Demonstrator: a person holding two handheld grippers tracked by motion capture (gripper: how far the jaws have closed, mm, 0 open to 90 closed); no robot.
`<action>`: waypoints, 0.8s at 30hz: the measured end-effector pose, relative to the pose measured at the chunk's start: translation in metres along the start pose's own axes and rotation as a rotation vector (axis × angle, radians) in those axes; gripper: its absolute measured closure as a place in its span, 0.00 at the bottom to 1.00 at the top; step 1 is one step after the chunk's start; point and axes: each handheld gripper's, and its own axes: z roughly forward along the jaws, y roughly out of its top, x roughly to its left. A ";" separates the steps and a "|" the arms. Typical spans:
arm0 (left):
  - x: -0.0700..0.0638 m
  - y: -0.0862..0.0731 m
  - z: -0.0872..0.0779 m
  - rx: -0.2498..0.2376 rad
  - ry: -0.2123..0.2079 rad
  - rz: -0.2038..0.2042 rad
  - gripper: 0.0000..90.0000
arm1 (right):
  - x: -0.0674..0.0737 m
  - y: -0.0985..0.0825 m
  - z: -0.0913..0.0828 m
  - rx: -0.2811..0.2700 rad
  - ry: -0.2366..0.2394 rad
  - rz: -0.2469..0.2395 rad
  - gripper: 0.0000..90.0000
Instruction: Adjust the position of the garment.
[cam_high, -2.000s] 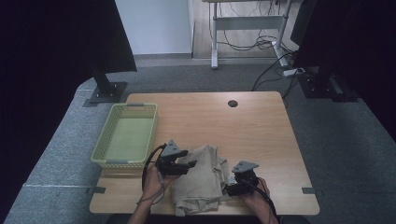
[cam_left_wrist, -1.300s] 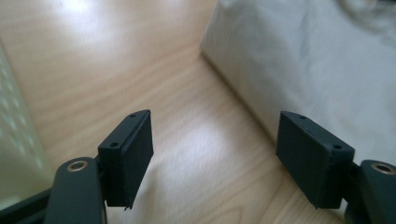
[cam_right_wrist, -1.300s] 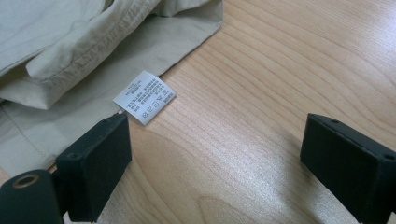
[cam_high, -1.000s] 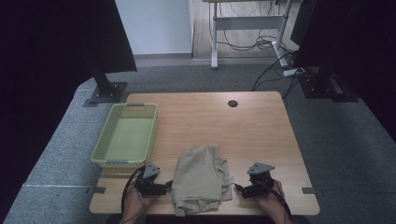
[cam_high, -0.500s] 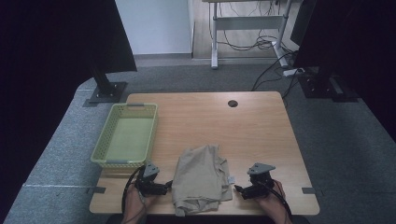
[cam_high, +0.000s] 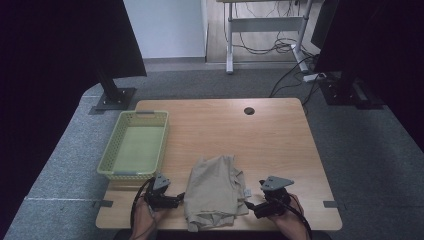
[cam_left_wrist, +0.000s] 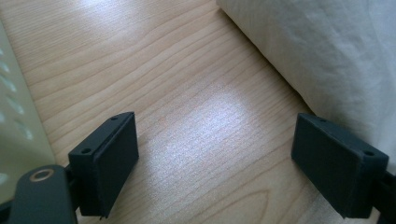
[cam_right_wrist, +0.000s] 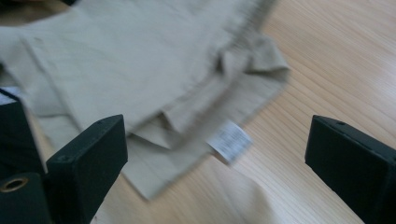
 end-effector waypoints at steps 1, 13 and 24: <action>0.000 0.000 0.000 0.000 0.000 -0.001 0.16 | 0.007 0.005 0.002 -0.001 0.016 -0.023 0.06; 0.000 0.000 0.000 0.000 0.003 -0.003 0.16 | 0.041 0.014 0.035 0.021 0.101 -0.090 0.07; 0.000 0.000 0.000 0.000 0.004 -0.004 0.16 | 0.040 -0.001 0.066 0.079 0.057 -0.077 0.09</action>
